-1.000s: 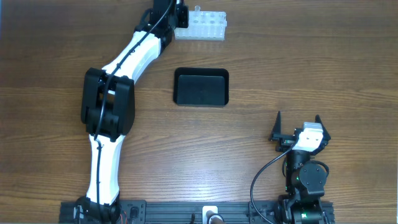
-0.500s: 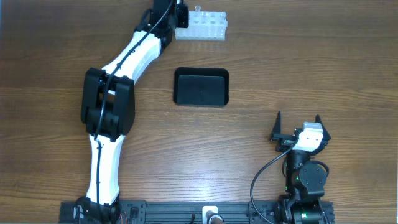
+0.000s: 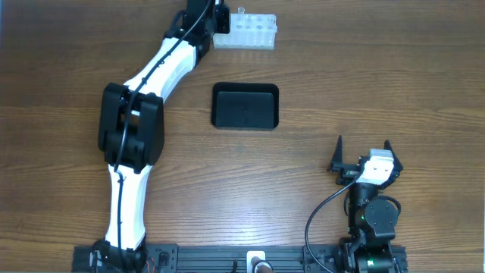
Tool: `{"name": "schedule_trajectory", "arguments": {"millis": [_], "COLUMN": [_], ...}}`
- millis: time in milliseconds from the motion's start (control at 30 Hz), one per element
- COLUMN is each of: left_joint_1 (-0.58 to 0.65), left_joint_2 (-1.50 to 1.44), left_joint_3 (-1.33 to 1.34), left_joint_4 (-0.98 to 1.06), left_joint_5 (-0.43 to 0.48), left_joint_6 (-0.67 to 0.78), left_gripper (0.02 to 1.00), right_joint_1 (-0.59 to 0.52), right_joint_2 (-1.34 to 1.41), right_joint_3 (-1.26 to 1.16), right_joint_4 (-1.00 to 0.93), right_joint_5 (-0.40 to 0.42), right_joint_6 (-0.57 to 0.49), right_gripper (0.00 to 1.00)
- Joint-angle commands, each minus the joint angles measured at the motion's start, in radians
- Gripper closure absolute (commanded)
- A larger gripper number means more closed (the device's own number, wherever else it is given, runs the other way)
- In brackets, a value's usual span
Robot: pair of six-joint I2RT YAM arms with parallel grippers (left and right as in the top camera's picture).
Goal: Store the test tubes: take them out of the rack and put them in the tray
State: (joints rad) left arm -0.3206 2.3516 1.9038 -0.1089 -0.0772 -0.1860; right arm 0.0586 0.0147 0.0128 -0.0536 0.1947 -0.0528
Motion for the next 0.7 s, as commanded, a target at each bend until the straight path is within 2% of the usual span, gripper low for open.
{"name": "schedule_trajectory", "arguments": {"millis": [33,233,400,533,633,700], "left_joint_1": [-0.006,-0.024,-0.067,-0.107,-0.133,-0.148], "left_joint_2": [-0.19,-0.341,-0.413,-0.418,-0.388,-0.357], "left_joint_3": [0.021,0.021,0.021,0.02,0.019,0.015], "left_joint_4": [0.02,0.015,-0.167,-0.469,-0.681,-0.743], "left_joint_5": [-0.003,-0.002,-0.002,-0.037,-0.084,-0.1], "left_joint_6": [0.034,0.158,0.175,0.002,-0.169,-0.232], "left_gripper": [0.884,0.875,0.86,0.866,0.93,0.956], "right_joint_1": [-0.006,-0.006,-0.006,-0.006,-0.006,-0.006], "right_joint_2": [-0.009,-0.009,-0.009,-0.009,-0.009,-0.009], "right_joint_3": [-0.008,-0.008,-0.008,-0.008,-0.008,-0.008], "right_joint_4": [0.0,0.0,0.0,0.0,0.0,0.0], "right_joint_5": [0.009,0.009,0.009,0.009,0.009,0.009], "right_joint_6": [0.003,0.003,0.003,0.003,0.003,0.003], "right_gripper": [0.007,0.009,0.009,0.007,0.009,0.009]}}
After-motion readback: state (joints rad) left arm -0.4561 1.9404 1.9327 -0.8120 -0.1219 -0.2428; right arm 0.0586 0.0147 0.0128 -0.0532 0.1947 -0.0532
